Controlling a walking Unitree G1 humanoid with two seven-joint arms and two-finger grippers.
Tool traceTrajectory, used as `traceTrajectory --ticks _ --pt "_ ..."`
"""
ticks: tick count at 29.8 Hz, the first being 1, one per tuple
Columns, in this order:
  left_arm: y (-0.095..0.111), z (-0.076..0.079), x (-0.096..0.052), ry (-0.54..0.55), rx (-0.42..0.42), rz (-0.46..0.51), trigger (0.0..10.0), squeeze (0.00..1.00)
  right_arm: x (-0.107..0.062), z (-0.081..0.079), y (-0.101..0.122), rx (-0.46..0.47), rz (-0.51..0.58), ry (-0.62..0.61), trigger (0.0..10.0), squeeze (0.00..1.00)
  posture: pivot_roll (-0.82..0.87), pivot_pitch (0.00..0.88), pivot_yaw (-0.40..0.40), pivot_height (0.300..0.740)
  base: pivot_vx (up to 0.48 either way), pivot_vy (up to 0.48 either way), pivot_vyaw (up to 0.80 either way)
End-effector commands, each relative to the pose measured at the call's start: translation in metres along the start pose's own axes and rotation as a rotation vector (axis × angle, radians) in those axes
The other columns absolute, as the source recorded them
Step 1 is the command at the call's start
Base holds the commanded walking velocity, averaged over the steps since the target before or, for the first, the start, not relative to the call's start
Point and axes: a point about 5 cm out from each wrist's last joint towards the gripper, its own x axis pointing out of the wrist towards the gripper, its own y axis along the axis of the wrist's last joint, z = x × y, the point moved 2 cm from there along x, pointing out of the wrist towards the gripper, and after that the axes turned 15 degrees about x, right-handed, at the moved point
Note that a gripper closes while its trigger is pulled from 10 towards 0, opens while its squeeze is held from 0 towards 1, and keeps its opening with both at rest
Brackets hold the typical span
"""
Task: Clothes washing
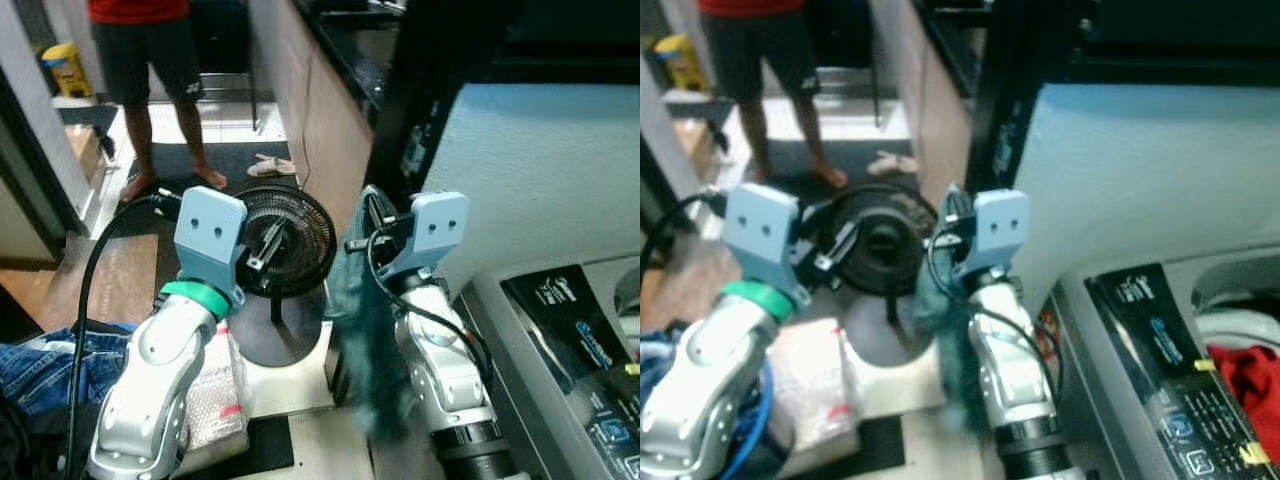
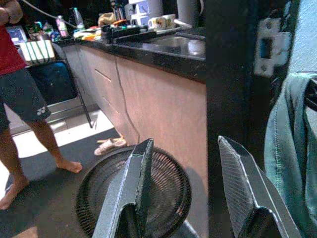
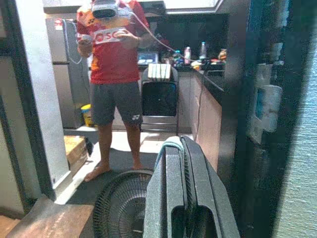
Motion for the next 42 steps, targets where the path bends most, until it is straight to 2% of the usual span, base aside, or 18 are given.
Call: traceTrajectory --ticks 1,11,22,24,25,27,28,29,31,32,34,42 --pt "0.0 0.003 0.0 -0.015 -0.003 -0.001 10.0 0.0 0.0 0.002 0.002 0.005 0.011 -0.007 10.0 0.0 0.14 0.093 0.016 0.74 0.0 0.0 -0.8" --pt "0.001 0.0 0.0 0.003 -0.003 -0.005 10.0 0.0 0.001 -0.001 0.003 0.012 0.016 0.0 10.0 0.0 0.14 0.092 0.016 0.74 0.0 0.0 -0.8" --pt "0.004 -0.002 0.001 0.008 0.017 0.011 10.0 0.0 0.008 -0.004 0.016 0.032 0.064 0.002 10.0 0.0 0.15 0.091 0.017 0.74 0.0 0.0 -0.8" --pt "0.004 -0.003 0.002 0.01 0.02 0.012 10.0 0.0 0.013 -0.009 0.033 0.037 0.13 0.006 10.0 0.0 0.15 0.091 0.019 0.74 0.0 0.0 -0.8" --pt "0.004 -0.003 0.002 0.01 0.02 0.012 10.0 0.0 0.013 -0.009 0.033 0.037 0.13 0.006 10.0 0.0 0.15 0.091 0.019 0.74 0.0 0.0 -0.8" --pt "0.005 -0.003 0.002 0.01 0.021 0.013 10.0 0.0 0.021 -0.015 0.067 -0.015 0.266 0.018 10.0 0.0 0.15 0.09 0.02 0.74 0.0 0.0 -0.8" --pt "0.005 -0.003 0.002 0.008 0.023 0.013 10.0 0.0 0.026 -0.018 0.096 -0.07 0.376 0.026 10.0 0.0 0.15 0.088 0.021 0.74 0.0 0.0 -0.8" --pt "0.005 -0.003 0.002 0.008 0.023 0.013 10.0 0.0 0.026 -0.018 0.096 -0.07 0.376 0.026 10.0 0.0 0.15 0.088 0.021 0.74 0.0 0.0 -0.8" --pt "0.005 -0.002 0.002 0.007 0.024 0.015 10.0 0.0 0.028 -0.019 0.123 -0.15 0.473 0.036 10.0 0.0 0.15 0.083 0.018 0.74 0.0 0.0 -0.8" --pt "0.005 -0.002 0.002 0.007 0.024 0.015 10.0 0.0 0.028 -0.019 0.123 -0.15 0.473 0.036 10.0 0.0 0.15 0.083 0.018 0.74 0.0 0.0 -0.8" --pt "0.005 -0.002 0.002 0.008 0.025 0.015 10.0 0.0 0.028 -0.018 0.143 -0.207 0.541 0.047 10.0 0.0 0.15 0.08 0.017 0.74 0.0 0.0 -0.8" --pt "0.004 -0.003 0.002 0.012 0.025 0.012 10.0 0.0 0.026 -0.018 0.148 -0.195 0.547 0.043 10.0 0.0 0.14 0.077 0.015 0.74 0.0 0.0 -0.8"
